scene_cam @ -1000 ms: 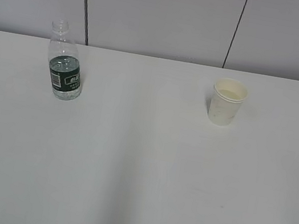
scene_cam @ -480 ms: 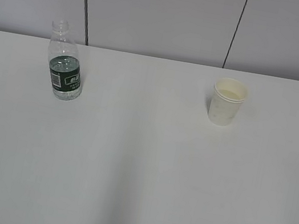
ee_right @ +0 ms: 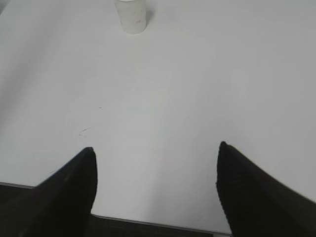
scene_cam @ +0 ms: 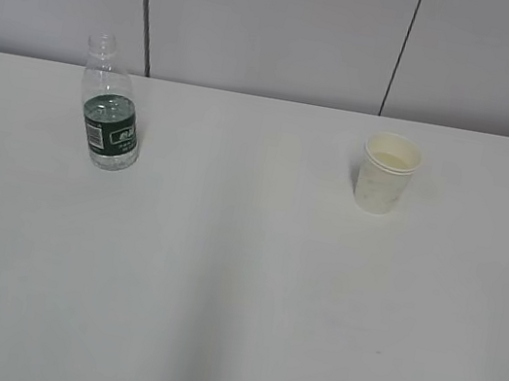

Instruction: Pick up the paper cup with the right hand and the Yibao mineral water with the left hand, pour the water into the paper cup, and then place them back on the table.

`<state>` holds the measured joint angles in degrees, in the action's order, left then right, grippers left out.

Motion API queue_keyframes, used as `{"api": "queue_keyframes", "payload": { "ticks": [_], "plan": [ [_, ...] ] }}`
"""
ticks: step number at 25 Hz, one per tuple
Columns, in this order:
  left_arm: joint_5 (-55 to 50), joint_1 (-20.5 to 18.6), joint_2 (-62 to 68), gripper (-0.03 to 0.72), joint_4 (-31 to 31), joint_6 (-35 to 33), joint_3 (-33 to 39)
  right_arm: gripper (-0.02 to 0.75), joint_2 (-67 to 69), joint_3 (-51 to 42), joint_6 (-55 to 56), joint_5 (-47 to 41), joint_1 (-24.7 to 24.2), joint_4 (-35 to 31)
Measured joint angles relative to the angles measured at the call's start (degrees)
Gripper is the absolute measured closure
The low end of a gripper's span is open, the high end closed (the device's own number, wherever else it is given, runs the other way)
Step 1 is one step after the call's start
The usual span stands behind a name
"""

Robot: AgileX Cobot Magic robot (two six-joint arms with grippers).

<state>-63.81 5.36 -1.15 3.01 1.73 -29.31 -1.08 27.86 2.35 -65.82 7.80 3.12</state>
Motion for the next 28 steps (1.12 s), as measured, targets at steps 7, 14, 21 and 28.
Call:
{"api": "queue_keyframes", "payload": {
  "ticks": [7,14,21,28],
  "plan": [
    [0.0,0.0,0.0,0.344,0.0,0.0,0.0,0.152,0.0,0.0,0.0,0.0,0.0,0.0],
    [0.0,0.0,0.0,0.356,0.0,0.0,0.0,0.152,0.0,0.0,0.0,0.0,0.0,0.0],
    [0.0,0.0,0.0,0.364,0.0,0.0,0.0,0.152,0.0,0.0,0.0,0.0,0.0,0.0],
    [0.0,0.0,0.0,0.366,0.0,0.0,0.0,0.153,0.0,0.0,0.0,0.0,0.0,0.0]
  ]
}}
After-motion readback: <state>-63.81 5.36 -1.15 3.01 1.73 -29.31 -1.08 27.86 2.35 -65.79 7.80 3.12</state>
